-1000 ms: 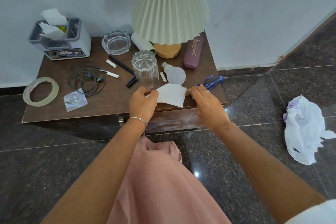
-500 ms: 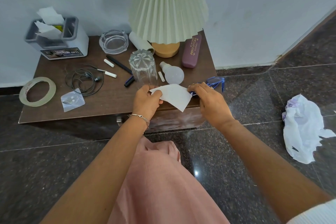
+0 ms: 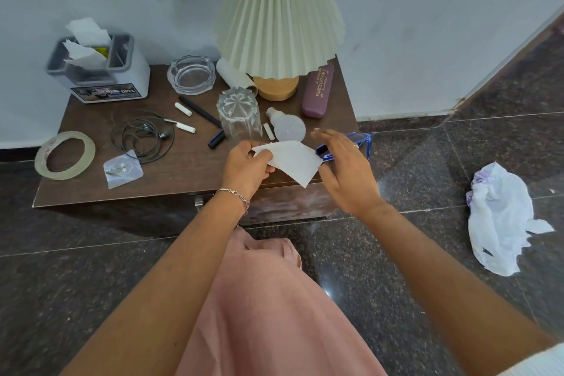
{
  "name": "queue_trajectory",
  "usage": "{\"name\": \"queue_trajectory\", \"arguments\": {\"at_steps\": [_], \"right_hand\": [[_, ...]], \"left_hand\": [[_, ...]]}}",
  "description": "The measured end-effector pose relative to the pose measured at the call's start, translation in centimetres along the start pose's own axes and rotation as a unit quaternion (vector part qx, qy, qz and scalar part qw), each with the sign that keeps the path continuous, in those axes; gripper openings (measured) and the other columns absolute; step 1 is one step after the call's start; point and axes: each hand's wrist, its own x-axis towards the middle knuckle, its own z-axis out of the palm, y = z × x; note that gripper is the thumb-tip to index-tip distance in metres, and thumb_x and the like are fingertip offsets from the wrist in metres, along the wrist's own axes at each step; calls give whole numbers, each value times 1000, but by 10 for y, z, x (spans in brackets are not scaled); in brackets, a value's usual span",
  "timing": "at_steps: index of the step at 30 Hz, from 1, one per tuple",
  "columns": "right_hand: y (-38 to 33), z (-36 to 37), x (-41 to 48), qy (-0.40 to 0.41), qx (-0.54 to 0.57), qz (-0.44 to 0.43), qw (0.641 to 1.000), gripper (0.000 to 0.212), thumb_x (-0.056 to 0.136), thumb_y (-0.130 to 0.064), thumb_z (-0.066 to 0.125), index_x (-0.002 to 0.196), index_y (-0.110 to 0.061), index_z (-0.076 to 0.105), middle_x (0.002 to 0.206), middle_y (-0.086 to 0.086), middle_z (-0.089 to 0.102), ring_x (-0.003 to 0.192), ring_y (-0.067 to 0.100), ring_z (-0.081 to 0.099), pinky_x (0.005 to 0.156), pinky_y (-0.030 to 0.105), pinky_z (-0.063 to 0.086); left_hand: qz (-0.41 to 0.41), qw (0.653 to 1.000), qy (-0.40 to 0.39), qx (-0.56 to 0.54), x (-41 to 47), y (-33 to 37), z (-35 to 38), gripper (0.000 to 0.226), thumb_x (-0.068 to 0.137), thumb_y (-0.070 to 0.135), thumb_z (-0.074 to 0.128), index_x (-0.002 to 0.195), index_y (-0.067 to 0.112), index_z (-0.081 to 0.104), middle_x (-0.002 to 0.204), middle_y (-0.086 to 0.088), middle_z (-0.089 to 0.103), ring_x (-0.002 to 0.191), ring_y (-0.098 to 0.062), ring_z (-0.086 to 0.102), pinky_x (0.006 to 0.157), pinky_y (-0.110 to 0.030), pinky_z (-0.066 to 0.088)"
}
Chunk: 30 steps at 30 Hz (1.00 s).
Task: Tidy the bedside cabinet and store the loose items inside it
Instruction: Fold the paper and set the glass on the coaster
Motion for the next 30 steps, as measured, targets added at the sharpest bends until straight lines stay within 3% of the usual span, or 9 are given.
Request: {"name": "queue_trajectory", "arguments": {"at_steps": [2,6,9,14,17,21,23,27,30], "right_hand": [[-10,1,1,-1,58,13,998,50,85,-20,49,134,-12,48,136,1,51,127,11,43,99,6,25],[-38,0,3,11,264,139,954,48,91,-36,58,135,-19,46,126,-6,56,111,1,53,87,10,43],[-62,0,6,-10,377,216,901,39,86,-27,69,121,-15,57,107,-5,64,89,2,61,67,10,48],[-100,11,16,4,481,240,843,32,82,-13,73,111,-6,63,100,7,70,82,10,67,64,18,52],[-124,21,28,-16,476,224,851,29,82,-11,73,109,-8,62,100,9,68,81,16,66,61,22,54],[-158,36,47,-42,448,192,872,30,79,-17,76,106,-17,62,106,5,68,96,20,66,78,32,57],[-177,45,59,-50,437,176,881,30,79,-19,76,106,-17,62,103,1,67,96,17,65,80,34,58],[-213,66,87,-59,457,124,879,26,82,-12,73,104,-20,63,105,1,65,89,12,63,57,15,52],[-235,82,117,-77,430,80,896,29,84,-10,71,111,-13,63,107,3,64,88,7,61,59,12,52]], "left_hand": [[5,1000,-20,-13,-4,5,-5,9,90,8,53,98,13,53,96,-11,65,67,-13,64,62,-21,52],[12,998,-42,-53,-14,20,-20,7,91,7,54,92,14,54,94,-12,66,66,-13,66,66,-24,54],[17,994,-39,-96,-24,30,-35,12,91,6,54,103,7,55,98,-17,66,69,-16,66,64,-23,54],[26,990,-11,-139,-35,34,-71,10,89,8,58,93,16,54,105,-17,65,73,-17,65,60,-22,53],[-3,984,-9,-178,-38,38,-102,16,86,21,64,97,19,52,104,-11,65,78,-18,64,64,-27,51],[-30,979,-31,-201,-40,47,-150,41,83,38,67,115,13,60,104,-9,66,94,-23,65,74,-30,54],[-4,977,-6,-213,-37,50,-172,37,82,33,70,111,11,63,106,-10,68,99,-23,65,73,-29,54],[32,982,31,-183,-25,56,-218,20,84,22,70,99,11,64,100,-8,70,95,-21,67,70,-28,55],[36,987,28,-155,-10,59,-249,26,86,19,68,109,9,63,99,-6,69,88,-17,67,68,-30,60]]}}
